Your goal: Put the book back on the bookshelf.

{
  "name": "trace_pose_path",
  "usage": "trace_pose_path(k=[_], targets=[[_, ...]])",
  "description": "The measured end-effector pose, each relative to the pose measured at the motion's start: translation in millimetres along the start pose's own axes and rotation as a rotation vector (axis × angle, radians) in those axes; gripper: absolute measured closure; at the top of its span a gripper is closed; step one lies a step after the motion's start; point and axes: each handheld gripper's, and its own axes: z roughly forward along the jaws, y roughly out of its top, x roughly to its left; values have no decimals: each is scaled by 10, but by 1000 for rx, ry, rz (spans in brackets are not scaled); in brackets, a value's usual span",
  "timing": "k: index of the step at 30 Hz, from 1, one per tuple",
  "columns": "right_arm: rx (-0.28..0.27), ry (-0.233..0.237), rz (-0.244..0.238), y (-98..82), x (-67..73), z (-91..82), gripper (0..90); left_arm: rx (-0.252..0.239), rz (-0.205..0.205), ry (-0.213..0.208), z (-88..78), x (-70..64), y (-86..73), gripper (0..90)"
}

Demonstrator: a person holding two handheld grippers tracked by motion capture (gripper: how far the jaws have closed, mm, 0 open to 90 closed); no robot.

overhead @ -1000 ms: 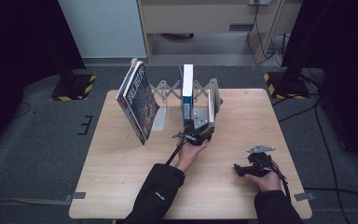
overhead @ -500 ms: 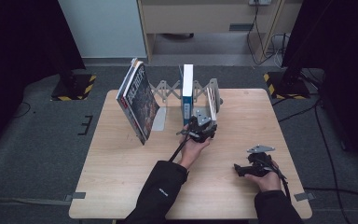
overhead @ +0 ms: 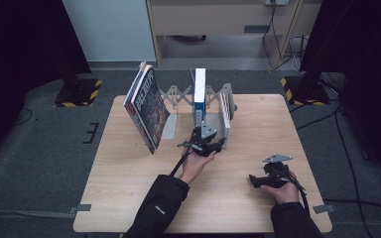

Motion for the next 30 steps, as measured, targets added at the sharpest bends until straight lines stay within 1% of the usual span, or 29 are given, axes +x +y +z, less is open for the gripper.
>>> trace_pose_path(k=[1, 2, 4, 5, 6, 7, 8, 10, 11, 12, 13, 14, 15, 17, 19, 20, 21, 22, 23, 24, 27, 28, 29, 30], targets=[[0, -1, 0, 0, 2, -1, 86, 3, -6, -10, -54, 9, -15, 536], [0, -1, 0, 0, 2, -1, 86, 3, -6, -10, -54, 9, -15, 528], [5, -3, -5, -1, 6, -7, 87, 14, -10, -30, -165, 31, -48, 519], [5, -4, -4, -1, 10, -11, 88, 24, -17, -45, -280, 52, -81, 502], [2, -5, -4, 0, 10, -15, 89, 33, -16, -50, -336, 61, -95, 494], [2, -5, -4, 0, 10, -15, 89, 33, -16, -50, -336, 61, -95, 488], [-4, -3, 2, 7, 18, -31, 90, 39, -13, -54, -394, 72, -110, 488], [-10, -2, -2, 8, 19, -37, 90, 55, -7, -58, -515, 94, -141, 485], [-13, 1, -3, 10, 22, -43, 90, 53, -23, -68, -592, 109, -166, 484], [-18, -1, -1, 16, 31, -54, 90, 55, -29, -68, -700, 129, -204, 466], [-18, -1, -1, 16, 31, -54, 90, 55, -29, -68, -700, 129, -204, 456], [-23, 8, 4, 21, 42, -67, 90, 74, -14, -63, -816, 150, -264, 438], [-27, 7, 5, 25, 46, -73, 90, 74, -14, -63, -816, 150, -264, 430], [-32, 7, 1, 25, 48, -76, 90, 91, -14, -58, -928, 180, -341, 423], [-35, 10, 3, 27, 56, -82, 90, 103, -24, -53, -1021, 216, -420, 406], [-33, 10, -1, 27, 56, -82, 90, 115, -21, -52, -1060, 239, -459, 393], [-29, 12, 4, 27, 61, -88, 90, 138, -23, -54, -1102, 273, -512, 356], [-30, 13, 5, 26, 63, -91, 90, 163, -19, -37, -1165, 323, -591, 350], [-30, 13, 5, 26, 63, -91, 90, 163, -19, -37, -1165, 323, -591, 334], [-30, 15, 9, 27, 67, -97, 90, 174, -19, -32, -1206, 358, -638, 334], [-37, 12, 10, 29, 71, -100, 90, 173, -47, -6, -1344, 475, -782, 309], [-35, 13, 7, 29, 72, -104, 89, 195, -66, -2, -1427, 563, -866, 262], [-35, 13, 7, 29, 72, -104, 89, 195, -66, -2, -1427, 563, -866, 246], [-36, 14, 6, 29, 73, -110, 89, 200, -72, 3, -1473, 603, -910, 236]])
